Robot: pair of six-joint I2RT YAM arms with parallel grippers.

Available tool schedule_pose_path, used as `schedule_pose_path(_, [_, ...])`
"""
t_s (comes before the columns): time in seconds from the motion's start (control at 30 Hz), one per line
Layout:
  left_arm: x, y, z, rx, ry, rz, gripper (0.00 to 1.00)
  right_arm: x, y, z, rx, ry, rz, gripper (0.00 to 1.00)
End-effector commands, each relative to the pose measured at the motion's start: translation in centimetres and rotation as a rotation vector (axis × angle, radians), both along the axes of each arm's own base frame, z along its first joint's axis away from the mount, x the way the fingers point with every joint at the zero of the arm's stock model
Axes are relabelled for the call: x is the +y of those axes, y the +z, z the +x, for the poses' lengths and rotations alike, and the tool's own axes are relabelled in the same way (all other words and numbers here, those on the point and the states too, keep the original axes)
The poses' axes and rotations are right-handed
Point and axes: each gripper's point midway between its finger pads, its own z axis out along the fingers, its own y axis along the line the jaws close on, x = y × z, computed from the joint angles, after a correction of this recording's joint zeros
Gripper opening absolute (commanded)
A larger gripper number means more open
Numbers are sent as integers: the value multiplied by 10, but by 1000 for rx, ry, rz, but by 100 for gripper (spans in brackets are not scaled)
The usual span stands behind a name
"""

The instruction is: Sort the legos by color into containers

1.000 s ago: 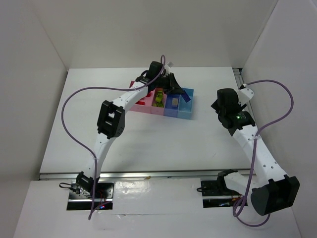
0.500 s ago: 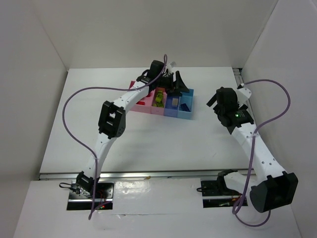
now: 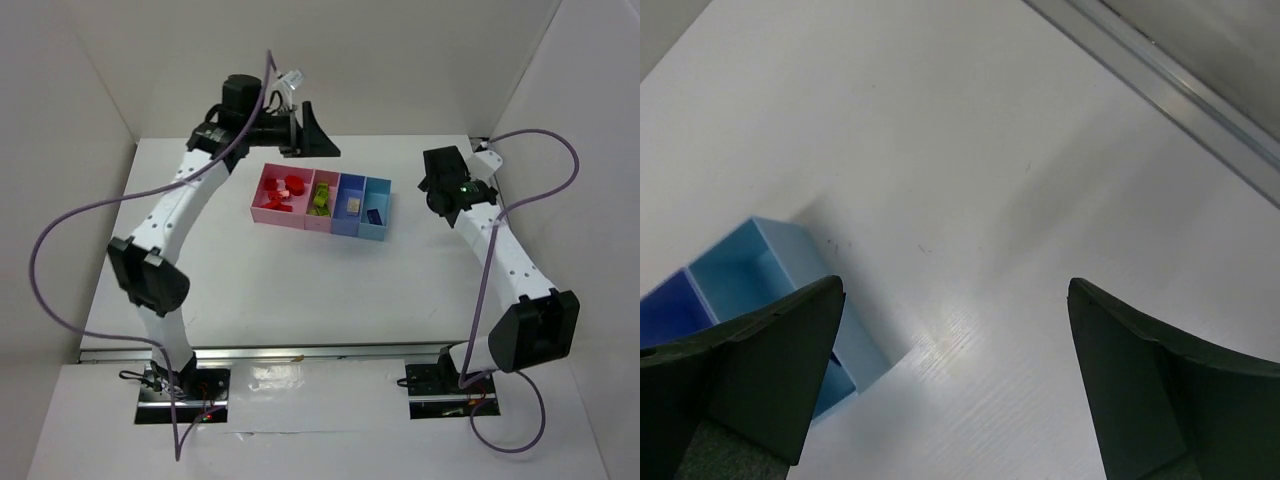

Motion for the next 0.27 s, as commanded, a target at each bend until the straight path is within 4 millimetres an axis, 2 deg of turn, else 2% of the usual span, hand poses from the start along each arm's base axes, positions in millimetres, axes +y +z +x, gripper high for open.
schedule_pose_path(0.0, [29, 7, -30, -111, 42, 122, 75, -23, 7, -14, 49, -130, -74, 100])
schedule_pose_path(0.03, [37, 5, -33, -117, 72, 150, 75, -23, 7, -14, 49, -130, -74, 100])
schedule_pose_path(0.07, [47, -10, -32, -110, 122, 211, 75, -22, 7, -13, 52, -114, -73, 100])
schedule_pose_path(0.1, [53, -10, -33, -117, 151, 226, 75, -21, -7, -16, 87, -100, -78, 100])
schedule_pose_path(0.13, [60, -1, -41, -156, 167, 232, 75, -19, -4, -14, 54, -89, -66, 100])
schedule_pose_path(0.17, [69, -7, -40, -167, 187, 259, 75, -18, -14, -16, 79, -57, -58, 100])
schedule_pose_path(0.2, [73, -7, -42, -165, 202, 271, 75, -16, -15, -15, 68, -42, -48, 100])
schedule_pose_path(0.23, [78, 1, -44, -197, 222, 275, 75, -13, -7, -13, 14, -34, -28, 100])
